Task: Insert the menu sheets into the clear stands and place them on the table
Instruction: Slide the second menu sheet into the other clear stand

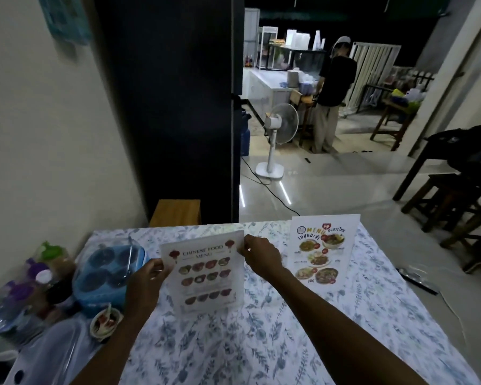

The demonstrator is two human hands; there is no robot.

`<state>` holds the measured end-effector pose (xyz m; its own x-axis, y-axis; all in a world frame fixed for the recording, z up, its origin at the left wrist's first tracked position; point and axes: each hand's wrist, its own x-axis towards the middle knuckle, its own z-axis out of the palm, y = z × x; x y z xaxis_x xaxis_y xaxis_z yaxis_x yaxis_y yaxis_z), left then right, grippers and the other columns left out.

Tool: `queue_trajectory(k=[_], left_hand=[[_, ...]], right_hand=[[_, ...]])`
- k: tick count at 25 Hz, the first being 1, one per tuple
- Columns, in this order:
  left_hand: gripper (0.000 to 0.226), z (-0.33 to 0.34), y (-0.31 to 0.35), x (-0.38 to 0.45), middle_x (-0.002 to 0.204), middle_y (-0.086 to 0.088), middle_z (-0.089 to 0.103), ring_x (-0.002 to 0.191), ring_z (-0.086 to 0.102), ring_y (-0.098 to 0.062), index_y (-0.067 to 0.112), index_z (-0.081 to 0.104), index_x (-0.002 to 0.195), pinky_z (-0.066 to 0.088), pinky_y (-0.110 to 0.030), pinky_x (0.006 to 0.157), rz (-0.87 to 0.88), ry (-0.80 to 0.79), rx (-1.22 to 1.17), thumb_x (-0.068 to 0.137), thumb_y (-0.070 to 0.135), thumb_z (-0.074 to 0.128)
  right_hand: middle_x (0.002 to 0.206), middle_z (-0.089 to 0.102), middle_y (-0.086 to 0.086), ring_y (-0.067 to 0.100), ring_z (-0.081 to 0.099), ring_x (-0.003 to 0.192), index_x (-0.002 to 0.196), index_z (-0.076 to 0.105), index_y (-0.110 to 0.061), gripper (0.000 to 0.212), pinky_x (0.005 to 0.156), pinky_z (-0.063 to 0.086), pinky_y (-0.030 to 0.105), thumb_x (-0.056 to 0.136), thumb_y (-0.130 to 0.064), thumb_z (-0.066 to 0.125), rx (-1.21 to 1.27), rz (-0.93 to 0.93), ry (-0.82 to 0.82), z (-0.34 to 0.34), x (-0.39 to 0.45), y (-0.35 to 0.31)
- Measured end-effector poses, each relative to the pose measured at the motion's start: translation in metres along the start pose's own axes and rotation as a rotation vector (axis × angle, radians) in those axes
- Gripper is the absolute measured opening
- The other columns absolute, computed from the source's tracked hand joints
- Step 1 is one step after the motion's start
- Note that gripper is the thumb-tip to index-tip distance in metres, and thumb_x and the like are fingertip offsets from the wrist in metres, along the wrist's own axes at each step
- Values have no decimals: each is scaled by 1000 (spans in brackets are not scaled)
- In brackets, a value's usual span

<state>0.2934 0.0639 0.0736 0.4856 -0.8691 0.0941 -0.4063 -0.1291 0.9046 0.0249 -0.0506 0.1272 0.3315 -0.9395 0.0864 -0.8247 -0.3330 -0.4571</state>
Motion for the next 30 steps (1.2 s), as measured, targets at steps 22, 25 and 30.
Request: queue_trajectory(k=[22,25,30], left_hand=[[7,6,-20,22,83,10,75,78,70,-5,25,70,91,54,-16,61,7,-19,-17,88,31,71],[7,7,-23,21,84,8,74,80,71,-8,25,69,90,60,-29,66,4,-19,15,87,31,72],[12,8,-31,23,84,7,75,79,71,-9,25,69,87,61,-41,70,-40,-21,39,86,35,74]], right_hand=[[88,67,5,19,61,69,96,56,-12,8,53,41,27,93,-19,52,-109,146,-22,27,33,-13],[92,67,7,22,61,73,101,56,-11,12,54,38,27,92,-19,53,-112,159,-26,29,29,-14],[97,65,9,27,64,82,108,56,-9,21,62,43,34,92,-22,56,-129,174,-41,32,26,-16]])
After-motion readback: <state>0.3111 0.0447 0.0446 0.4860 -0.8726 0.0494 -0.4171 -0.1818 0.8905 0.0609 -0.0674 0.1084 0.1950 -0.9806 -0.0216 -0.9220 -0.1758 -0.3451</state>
